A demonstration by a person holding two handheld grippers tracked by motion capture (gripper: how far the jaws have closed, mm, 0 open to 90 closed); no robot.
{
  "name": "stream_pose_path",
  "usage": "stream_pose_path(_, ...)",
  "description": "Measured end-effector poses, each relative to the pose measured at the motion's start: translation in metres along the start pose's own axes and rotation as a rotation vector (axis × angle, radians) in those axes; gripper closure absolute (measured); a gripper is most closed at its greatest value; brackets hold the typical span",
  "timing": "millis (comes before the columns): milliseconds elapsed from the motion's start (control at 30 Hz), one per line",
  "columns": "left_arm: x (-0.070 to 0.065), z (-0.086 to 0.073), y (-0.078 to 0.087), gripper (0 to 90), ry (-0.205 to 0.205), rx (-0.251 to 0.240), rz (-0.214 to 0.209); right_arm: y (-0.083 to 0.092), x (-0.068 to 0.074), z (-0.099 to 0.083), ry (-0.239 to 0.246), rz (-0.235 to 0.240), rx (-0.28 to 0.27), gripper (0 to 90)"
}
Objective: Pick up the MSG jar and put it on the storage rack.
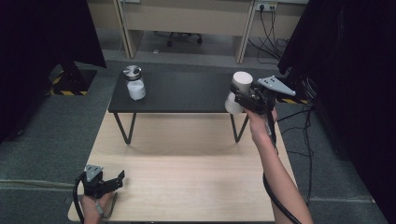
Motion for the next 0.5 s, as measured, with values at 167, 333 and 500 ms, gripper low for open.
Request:
stream_pose_path(167, 0.0, 0.0, 0.0, 0.0, -0.002, -0.002, -0.001, -0.009, -0.001, 0.003, 0.003, -0.009, 0.0, 33.7)
stream_pose_path(333, 0.001, 0.0, 0.0, 0.0, -0.001, -0.001, -0.003, -0.018, -0.002, 0.005, 0.007, -0.018, 0.004, 33.7)
stream_pose_path(500, 0.001, 0.0, 0.0, 0.0, 0.0, -0.001, -0.005, -0.027, -0.002, 0.005, 0.004, -0.027, 0.009, 33.7)
Point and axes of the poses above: each handheld gripper's, and its own axes: y roughly backward along the jaws, z roughly out of its top, x roughly to its left, the point moved 5 cm from there along -y, roughly forward along the jaws, and after that the axes turned 12 degrees about y, right-handed, at the moved point
